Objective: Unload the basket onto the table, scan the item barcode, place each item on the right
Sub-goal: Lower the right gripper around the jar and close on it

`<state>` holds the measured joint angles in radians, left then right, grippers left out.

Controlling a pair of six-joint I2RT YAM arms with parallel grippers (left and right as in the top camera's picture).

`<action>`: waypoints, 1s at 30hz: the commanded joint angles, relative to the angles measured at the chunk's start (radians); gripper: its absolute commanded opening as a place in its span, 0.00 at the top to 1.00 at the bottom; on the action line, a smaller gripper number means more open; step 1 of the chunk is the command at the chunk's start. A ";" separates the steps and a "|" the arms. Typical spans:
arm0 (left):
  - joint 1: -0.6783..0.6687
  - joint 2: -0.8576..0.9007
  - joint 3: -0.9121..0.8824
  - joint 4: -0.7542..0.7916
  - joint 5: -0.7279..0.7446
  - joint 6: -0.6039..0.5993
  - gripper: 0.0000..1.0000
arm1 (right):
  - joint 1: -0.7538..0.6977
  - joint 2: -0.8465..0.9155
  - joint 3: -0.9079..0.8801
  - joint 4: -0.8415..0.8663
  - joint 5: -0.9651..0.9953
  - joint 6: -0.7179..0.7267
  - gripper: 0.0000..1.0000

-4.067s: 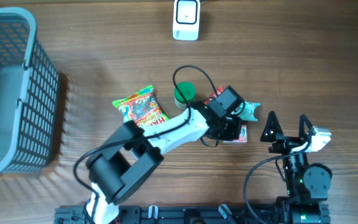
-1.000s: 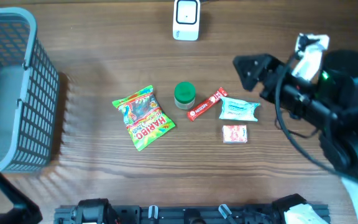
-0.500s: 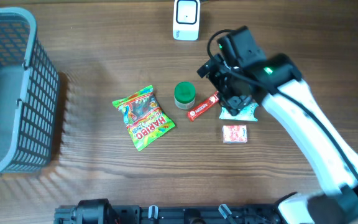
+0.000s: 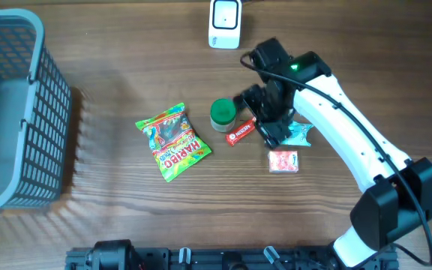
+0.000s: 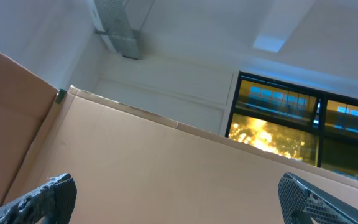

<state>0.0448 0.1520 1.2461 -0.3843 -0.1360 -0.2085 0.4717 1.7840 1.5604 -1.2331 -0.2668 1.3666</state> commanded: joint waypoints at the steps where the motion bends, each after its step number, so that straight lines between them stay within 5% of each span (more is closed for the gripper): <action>1: -0.017 -0.058 -0.014 0.007 0.005 -0.009 0.00 | 0.006 0.012 0.015 0.166 -0.001 -0.128 0.00; 15: -0.043 -0.128 -0.051 0.018 0.004 -0.008 0.00 | 0.062 0.191 0.015 0.291 -0.068 0.231 0.01; 30: -0.042 -0.128 -0.093 0.051 0.004 -0.008 0.00 | 0.063 0.273 0.015 0.442 -0.020 0.290 0.00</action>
<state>0.0063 0.0242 1.1656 -0.3443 -0.1360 -0.2085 0.5358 2.0087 1.5608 -0.7929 -0.3290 1.6272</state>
